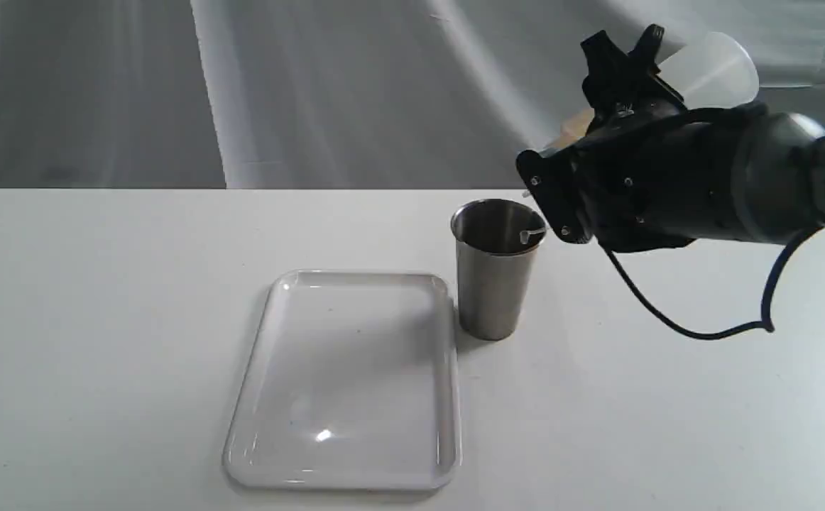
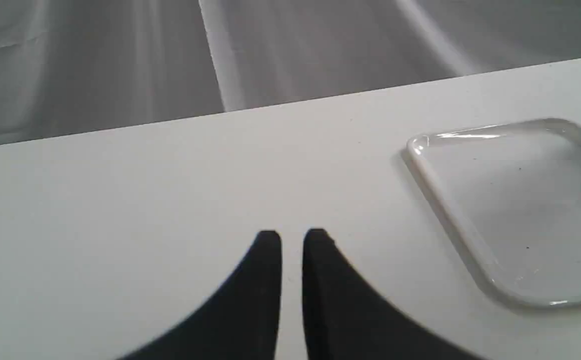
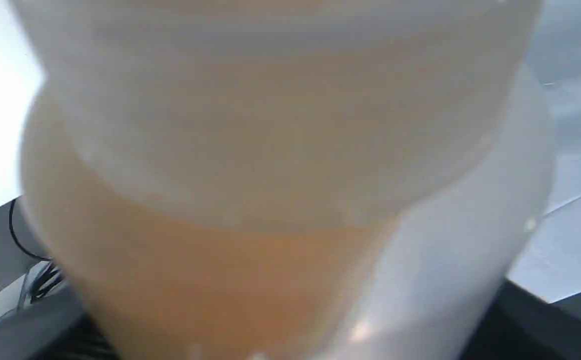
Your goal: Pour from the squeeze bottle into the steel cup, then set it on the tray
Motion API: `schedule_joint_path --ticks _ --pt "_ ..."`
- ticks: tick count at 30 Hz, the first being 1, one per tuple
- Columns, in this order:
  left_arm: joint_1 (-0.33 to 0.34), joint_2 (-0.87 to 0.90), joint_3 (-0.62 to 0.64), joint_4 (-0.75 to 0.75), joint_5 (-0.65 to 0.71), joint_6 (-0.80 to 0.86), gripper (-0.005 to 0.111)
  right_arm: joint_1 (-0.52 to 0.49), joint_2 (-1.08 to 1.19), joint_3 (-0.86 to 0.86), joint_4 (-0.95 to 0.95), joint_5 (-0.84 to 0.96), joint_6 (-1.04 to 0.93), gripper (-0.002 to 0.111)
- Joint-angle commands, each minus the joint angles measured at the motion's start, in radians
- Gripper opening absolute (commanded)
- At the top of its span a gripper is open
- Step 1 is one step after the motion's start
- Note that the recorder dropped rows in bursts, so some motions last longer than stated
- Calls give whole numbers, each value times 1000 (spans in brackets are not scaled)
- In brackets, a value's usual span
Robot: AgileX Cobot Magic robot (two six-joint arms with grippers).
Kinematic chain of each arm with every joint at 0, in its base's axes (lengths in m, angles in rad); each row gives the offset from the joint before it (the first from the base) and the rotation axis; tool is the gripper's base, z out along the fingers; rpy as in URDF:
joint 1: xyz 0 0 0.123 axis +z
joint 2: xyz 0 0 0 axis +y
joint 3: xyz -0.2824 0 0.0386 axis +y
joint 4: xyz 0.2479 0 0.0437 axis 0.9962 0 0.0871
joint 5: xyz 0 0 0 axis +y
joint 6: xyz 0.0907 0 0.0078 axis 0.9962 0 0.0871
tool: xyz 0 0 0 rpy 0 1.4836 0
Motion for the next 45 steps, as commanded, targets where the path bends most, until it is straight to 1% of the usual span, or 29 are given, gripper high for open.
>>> schedule_joint_path --ticks 1,19,22,30,33,40,45 --pt "-3 -5 4 1 -7 -2 8 2 -12 -5 -40 21 -2 38" --pt "-3 -5 4 1 -7 -2 8 2 -12 -5 -40 6 -2 38" --pt "-3 -5 4 1 -7 -2 8 2 -12 -5 -40 1 22 38" --pt "-3 -5 4 1 -7 -2 8 0 -12 -5 -40 -27 293 38" --pt "-3 -5 4 1 -7 -2 8 -3 -12 -5 -37 -32 343 38" --pt "-3 -5 4 1 -7 -2 8 -27 -12 -5 78 -51 491 38" --pt "-3 -5 4 1 -7 -2 8 -37 -12 -5 115 -67 656 38"
